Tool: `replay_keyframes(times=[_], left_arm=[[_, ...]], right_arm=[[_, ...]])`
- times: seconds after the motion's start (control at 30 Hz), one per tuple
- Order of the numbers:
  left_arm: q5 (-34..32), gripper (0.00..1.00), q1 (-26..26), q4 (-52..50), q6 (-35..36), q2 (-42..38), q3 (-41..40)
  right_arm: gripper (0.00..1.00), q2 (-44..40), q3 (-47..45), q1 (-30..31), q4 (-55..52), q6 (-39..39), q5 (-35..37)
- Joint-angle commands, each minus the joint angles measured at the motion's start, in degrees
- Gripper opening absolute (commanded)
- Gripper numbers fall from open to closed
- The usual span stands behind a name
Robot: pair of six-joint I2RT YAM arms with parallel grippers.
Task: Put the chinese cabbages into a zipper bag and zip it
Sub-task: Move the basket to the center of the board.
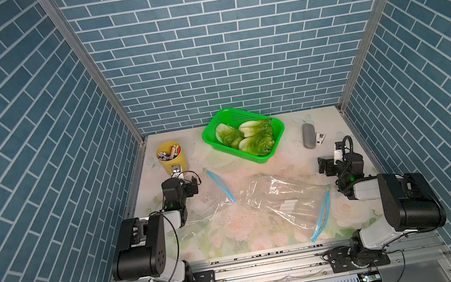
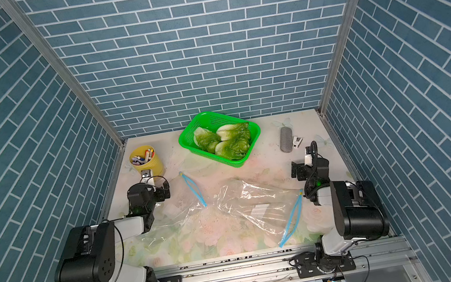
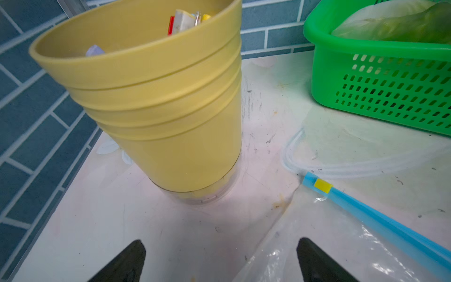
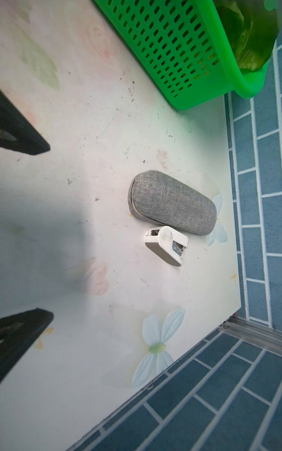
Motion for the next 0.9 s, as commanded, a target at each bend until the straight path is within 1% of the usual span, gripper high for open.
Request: replay_keyframes(times=[0.0, 0.7, 0.77, 0.8, 0.87], left_arm=[[-0.24, 0.99, -0.13, 0.7, -0.19, -0.43, 0.13], [-0.16, 0.99, -0.17, 0.86, -0.26, -0.52, 0.2], [1.91, 1.0, -0.17, -4.07, 0.66, -1.89, 2.59], [3.1, 0.99, -0.17, -8.07, 1.03, -2.92, 4.47], [5.28, 0.99, -0.17, -21.76, 2.22, -4.46, 11.05]], right_arm=[[0.99, -0.17, 0.52, 0.13, 1.44, -0.46, 0.39], [0.99, -0.32, 0.35, 0.23, 1.61, -0.46, 0.57], [0.99, -0.4, 0.33, 0.25, 1.76, -0.42, 1.06], [0.99, -0.61, 0.67, 0.34, 0.94, -0.31, 1.57], [0.99, -2.48, 2.01, 0.48, -2.78, -0.37, 1.62]])
